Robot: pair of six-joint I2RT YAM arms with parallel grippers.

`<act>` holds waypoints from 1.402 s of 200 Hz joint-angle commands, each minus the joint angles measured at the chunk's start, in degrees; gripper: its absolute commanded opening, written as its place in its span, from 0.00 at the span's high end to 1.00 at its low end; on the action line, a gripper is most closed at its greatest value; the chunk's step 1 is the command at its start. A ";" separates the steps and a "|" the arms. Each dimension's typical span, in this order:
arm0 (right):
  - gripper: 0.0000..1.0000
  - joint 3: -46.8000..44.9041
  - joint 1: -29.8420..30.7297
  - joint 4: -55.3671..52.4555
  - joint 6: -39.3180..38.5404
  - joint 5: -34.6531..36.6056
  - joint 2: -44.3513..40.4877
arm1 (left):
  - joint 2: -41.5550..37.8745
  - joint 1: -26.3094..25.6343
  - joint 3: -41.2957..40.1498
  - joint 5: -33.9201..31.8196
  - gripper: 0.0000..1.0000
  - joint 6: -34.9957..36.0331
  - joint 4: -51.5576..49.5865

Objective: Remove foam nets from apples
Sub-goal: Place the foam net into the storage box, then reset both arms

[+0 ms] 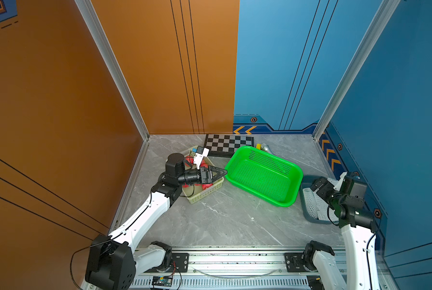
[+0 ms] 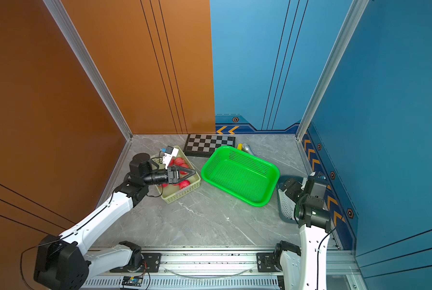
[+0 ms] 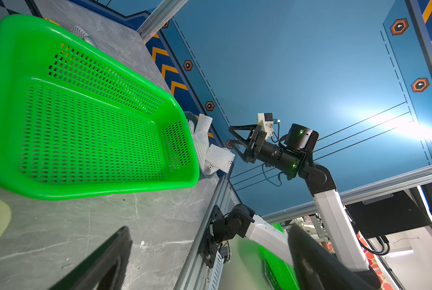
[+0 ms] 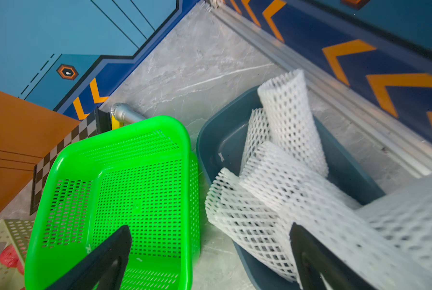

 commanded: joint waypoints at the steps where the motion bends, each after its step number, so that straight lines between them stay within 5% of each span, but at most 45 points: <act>1: 0.00 -1.73 -0.38 7.53 0.71 -11.87 -3.09 | -0.77 -1.42 -1.03 -1.46 0.02 1.64 1.17; 42: 0.00 0.09 0.24 15.13 1.14 -29.04 -0.08 | 0.31 -3.14 -1.21 -3.74 0.02 2.75 1.17; 63: 0.00 0.33 2.71 16.76 0.51 -32.02 3.86 | 0.40 -3.14 -1.14 -5.52 0.02 2.95 1.19; 93: 0.00 -0.13 12.20 16.99 -9.17 -19.30 5.44 | -0.38 -2.44 -0.93 -14.27 0.02 4.92 -2.94; 127: 0.00 -1.21 28.38 21.40 -21.84 3.56 10.69 | 1.23 -3.54 8.62 -32.36 0.02 16.75 -27.80; 175: 0.00 -12.22 29.80 44.51 -26.49 12.50 15.35 | -0.61 -2.45 8.91 -57.34 0.02 20.02 -32.57; 211: 0.00 -16.64 25.84 56.71 -25.48 8.73 21.47 | -1.11 -0.69 3.94 -81.57 0.02 25.20 -27.90; 242: 0.00 -19.67 23.05 68.77 -24.92 4.91 26.56 | 1.64 -0.69 -9.03 -101.42 0.02 41.16 -1.99; 258: 0.00 -18.43 22.93 67.40 -25.91 4.96 29.08 | 5.65 0.74 -12.43 -106.43 0.02 47.60 8.43; 280: 0.00 -16.88 22.78 66.05 -25.73 3.84 31.40 | 10.69 3.88 -12.73 -105.95 0.02 47.36 9.13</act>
